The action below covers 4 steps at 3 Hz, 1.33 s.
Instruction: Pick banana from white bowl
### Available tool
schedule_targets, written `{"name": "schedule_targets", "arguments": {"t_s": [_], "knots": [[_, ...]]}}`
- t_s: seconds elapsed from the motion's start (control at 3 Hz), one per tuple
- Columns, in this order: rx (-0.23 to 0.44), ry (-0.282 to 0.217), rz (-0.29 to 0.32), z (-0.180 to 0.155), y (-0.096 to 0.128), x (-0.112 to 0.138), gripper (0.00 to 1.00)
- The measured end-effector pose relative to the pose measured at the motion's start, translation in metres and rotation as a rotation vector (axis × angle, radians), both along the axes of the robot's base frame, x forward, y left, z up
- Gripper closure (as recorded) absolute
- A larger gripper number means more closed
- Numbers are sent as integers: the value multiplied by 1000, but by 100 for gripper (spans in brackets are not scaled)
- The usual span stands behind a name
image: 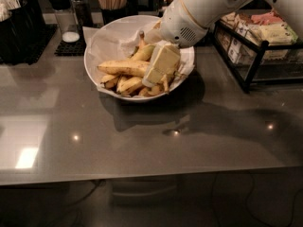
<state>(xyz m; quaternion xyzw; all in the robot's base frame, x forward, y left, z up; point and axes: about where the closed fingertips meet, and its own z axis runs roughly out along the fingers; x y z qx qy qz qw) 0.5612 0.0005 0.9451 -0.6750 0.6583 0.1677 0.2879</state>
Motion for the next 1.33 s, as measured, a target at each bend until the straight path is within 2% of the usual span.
{"name": "schedule_targets", "arguments": {"t_s": [0.33, 0.67, 1.0, 1.33], "knots": [[0, 0, 0, 0, 0, 0, 20], [-5, 12, 33, -5, 13, 5, 19], [-2, 19, 56, -8, 24, 10, 24], [6, 26, 72, -11, 33, 16, 24]]}}
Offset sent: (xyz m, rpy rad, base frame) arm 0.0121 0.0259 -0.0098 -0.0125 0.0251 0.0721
